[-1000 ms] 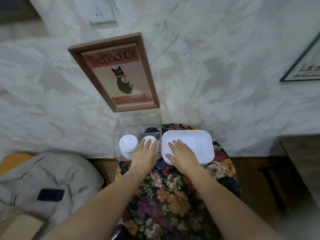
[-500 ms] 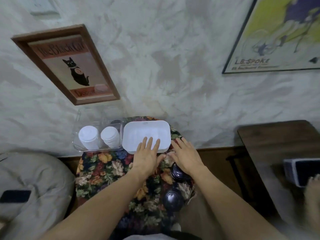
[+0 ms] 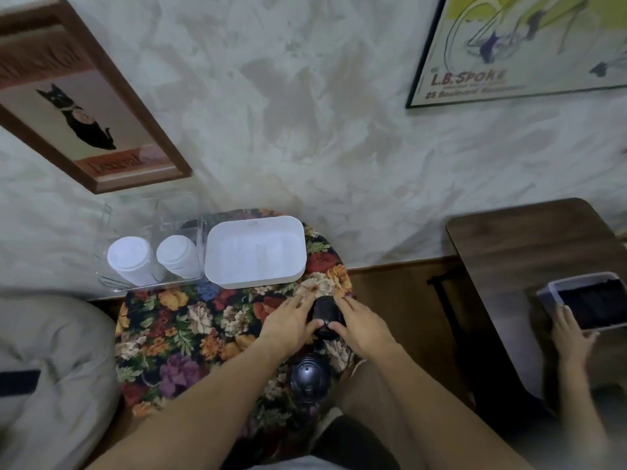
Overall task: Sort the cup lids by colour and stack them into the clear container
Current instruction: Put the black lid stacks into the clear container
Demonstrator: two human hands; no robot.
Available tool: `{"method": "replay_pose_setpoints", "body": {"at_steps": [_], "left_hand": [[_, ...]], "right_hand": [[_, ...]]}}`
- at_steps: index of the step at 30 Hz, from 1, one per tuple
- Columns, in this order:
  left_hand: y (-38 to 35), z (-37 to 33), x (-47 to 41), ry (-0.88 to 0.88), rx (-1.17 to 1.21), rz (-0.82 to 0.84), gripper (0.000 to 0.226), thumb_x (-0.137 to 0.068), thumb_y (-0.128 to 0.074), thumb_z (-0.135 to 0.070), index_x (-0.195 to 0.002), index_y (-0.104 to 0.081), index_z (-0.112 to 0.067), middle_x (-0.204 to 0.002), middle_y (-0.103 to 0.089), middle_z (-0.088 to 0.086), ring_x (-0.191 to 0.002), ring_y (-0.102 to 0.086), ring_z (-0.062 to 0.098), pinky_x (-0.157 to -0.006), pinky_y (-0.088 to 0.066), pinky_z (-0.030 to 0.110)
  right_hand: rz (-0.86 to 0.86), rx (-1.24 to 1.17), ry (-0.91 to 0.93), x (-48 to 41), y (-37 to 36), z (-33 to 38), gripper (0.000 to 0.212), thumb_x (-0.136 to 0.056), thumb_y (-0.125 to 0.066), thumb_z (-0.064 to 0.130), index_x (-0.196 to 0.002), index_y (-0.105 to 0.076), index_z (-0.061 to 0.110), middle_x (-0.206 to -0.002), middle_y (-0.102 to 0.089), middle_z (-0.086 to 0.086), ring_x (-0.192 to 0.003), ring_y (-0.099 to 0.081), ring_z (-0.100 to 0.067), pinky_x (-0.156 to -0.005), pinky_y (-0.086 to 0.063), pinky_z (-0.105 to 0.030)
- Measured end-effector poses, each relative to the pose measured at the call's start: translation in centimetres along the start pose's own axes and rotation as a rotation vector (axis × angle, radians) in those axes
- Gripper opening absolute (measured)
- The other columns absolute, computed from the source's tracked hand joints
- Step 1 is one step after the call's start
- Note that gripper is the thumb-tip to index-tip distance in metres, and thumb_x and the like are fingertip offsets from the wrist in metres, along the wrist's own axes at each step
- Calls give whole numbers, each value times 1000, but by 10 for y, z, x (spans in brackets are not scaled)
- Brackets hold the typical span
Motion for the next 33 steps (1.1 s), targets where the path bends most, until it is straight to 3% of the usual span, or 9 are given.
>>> {"method": "replay_pose_setpoints", "body": {"at_steps": [4,8,11,15,19,23,26,30,33], "left_hand": [[-13,4,-4,30,280,32,69,-102,-55,-50,-162,-26,-31,-151,-53,8,-134,-54,28,-105,-44,34],[-18,7,-8,104,528,56,74,-98,-67,-40,-161,-32,-21,-157,-45,2,-145,-43,23,-115,-34,28],[-28,11,-17,175,708,170,85,-92,-72,-45,-161,-30,-20,-156,-46,3,-145,-43,24,-120,-35,37],[-33,10,-20,309,956,263,79,-96,-72,-23,-161,-26,-20,-153,-44,3,-136,-47,21,-107,-43,29],[-38,7,-19,395,1171,272,82,-96,-70,-24,-163,-22,-21,-162,-35,6,-138,-43,22,-101,-39,33],[-45,10,-7,471,1325,238,64,-92,-73,-29,-148,-43,-24,-142,-56,5,-121,-57,20,-93,-46,34],[-47,19,1,503,1456,212,58,-86,-79,-36,-136,-50,-27,-130,-64,6,-118,-60,26,-98,-47,39],[-33,45,14,511,1536,167,45,-88,-78,-35,-126,-55,-30,-131,-64,4,-122,-60,26,-108,-48,41],[-15,72,29,496,1569,132,41,-89,-77,-33,-124,-56,-31,-133,-62,0,-124,-58,21,-105,-51,39]], "right_hand": [[-6,-222,-38,0,-8,-9,66,-103,-51,49,-160,-22,33,-153,-49,-4,-133,-53,-30,-104,-46,-43],[12,-554,-158,-8,-10,-12,57,-96,-67,42,-147,-41,34,-140,-59,3,-127,-56,-22,-104,-46,-38],[3,-667,-229,-17,-15,-17,48,-98,-64,44,-141,-46,32,-139,-58,2,-126,-56,-22,-106,-46,-41],[84,-894,-375,-21,-23,-20,53,-101,-63,40,-146,-46,19,-139,-52,-1,-120,-53,-20,-101,-48,-37],[166,-1129,-520,-20,-29,-24,54,-96,-70,38,-142,-49,19,-130,-50,-1,-127,-53,-25,-106,-48,-43],[171,-1201,-527,-26,-28,-22,46,-90,-78,37,-128,-59,19,-133,-61,-4,-116,-58,-19,-106,-48,-43],[199,-1236,-495,-29,-26,-10,39,-89,-79,36,-120,-62,20,-125,-66,-3,-110,-62,-17,-89,-52,-35],[238,-1203,-447,-36,-23,24,35,-88,-80,40,-114,-63,26,-122,-68,0,-108,-64,-15,-89,-56,-33],[293,-1121,-393,-38,-14,60,25,-93,-74,41,-111,-60,31,-109,-64,10,-96,-61,-6,-87,-54,-30]]}}
Point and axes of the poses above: each hand's wrist, its own x-axis away from the middle knuckle, its own y-axis out of the back of the hand, z = x × y, the point moved 4 cm from there along -x, towards the middle knuckle
